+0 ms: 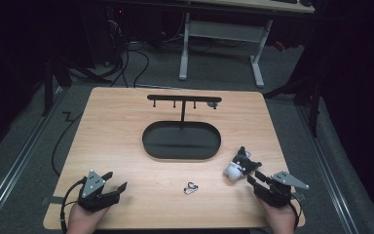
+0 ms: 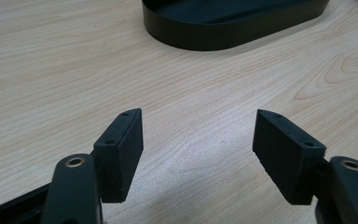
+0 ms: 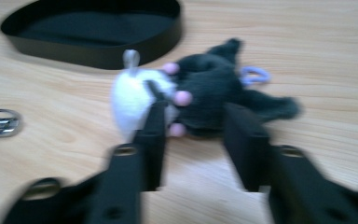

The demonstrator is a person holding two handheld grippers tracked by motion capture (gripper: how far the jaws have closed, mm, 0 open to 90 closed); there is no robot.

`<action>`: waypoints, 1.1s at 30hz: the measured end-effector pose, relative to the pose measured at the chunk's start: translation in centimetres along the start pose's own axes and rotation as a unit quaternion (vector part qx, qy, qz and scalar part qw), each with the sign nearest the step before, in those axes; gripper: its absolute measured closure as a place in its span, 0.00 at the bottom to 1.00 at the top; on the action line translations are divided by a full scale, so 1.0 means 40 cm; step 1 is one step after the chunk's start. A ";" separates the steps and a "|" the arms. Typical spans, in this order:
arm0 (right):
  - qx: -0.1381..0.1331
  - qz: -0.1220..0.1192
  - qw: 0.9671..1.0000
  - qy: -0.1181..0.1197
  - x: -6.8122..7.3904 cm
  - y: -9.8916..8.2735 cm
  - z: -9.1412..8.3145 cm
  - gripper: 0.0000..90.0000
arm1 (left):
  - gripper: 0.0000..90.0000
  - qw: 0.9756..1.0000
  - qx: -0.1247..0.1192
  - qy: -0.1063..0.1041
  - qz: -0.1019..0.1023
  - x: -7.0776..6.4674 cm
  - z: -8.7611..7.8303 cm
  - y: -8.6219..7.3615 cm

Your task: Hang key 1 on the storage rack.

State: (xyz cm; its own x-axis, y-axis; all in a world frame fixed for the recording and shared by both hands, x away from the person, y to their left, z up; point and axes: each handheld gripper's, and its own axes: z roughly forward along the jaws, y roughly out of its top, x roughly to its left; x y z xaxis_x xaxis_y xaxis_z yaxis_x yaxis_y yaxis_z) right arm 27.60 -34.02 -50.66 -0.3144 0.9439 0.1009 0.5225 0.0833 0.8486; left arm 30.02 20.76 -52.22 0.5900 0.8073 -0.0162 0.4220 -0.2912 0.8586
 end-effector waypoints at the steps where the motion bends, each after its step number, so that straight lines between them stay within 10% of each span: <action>1: 0.004 0.003 1.000 -0.004 -0.005 0.001 -0.005 0.87 | 0.38 1.000 0.001 0.000 0.000 0.000 0.000 0.000; 12: 0.080 -0.025 0.996 -0.040 -0.028 0.035 0.084 0.99 | 0.38 0.999 -0.003 0.033 -0.006 0.000 -0.062 -0.032; 22: 0.068 -0.045 0.995 -0.050 -0.026 0.081 0.144 0.95 | 0.38 0.998 -0.014 0.051 -0.027 0.006 -0.114 -0.054; 28: -0.015 -0.060 0.998 0.007 0.077 0.120 0.053 0.97 | 0.38 0.999 -0.012 0.043 -0.014 0.001 -0.098 -0.044; 33: 0.024 -0.085 0.993 0.072 0.180 0.099 0.110 0.97 | 0.37 0.999 -0.012 0.038 -0.005 -0.006 -0.106 -0.050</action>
State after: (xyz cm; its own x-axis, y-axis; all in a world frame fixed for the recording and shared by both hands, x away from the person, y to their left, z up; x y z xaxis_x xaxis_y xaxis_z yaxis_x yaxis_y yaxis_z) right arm 30.90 -25.48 -48.87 -0.5105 0.8592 0.0346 0.4881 0.2564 0.8343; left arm 26.12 23.32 -51.76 0.5306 0.8475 0.0131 0.4114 -0.2710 0.8702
